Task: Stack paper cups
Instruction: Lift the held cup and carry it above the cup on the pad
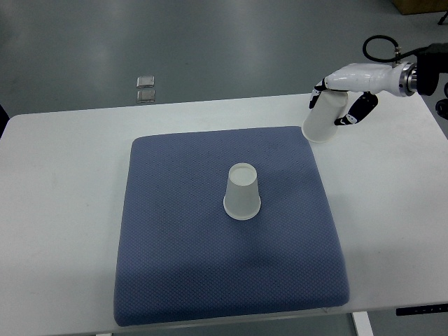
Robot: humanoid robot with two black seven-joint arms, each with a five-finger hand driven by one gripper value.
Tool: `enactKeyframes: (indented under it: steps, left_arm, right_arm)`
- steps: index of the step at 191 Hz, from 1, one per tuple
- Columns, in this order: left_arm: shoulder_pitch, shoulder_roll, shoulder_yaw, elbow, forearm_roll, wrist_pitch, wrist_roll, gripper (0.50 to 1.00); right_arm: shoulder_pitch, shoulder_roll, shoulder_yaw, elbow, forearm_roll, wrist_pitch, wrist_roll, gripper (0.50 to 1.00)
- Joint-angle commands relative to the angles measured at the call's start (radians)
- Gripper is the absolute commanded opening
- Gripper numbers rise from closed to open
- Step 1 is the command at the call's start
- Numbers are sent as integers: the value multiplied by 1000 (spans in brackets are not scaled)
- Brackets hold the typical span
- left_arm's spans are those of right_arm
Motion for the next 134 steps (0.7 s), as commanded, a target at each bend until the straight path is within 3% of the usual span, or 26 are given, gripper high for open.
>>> enactKeyframes:
  steps: [1,37,73,134]
  left_arm:
    - [0,0,0,0,0,0,0,1000]
    - [0,0,0,0,0,0,0,1000]
    - [0,0,0,0,0,0,0,1000]
    - [0,0,0,0,0,0,0,1000]
  right_arm:
    - [71,6,1,50,3,69,4,676]
    - [198,26,4,122,15,245,37,678]
    - [262,83,6,128,75,344,42,680]
    - [216,170,6,130,84,351,33,680]
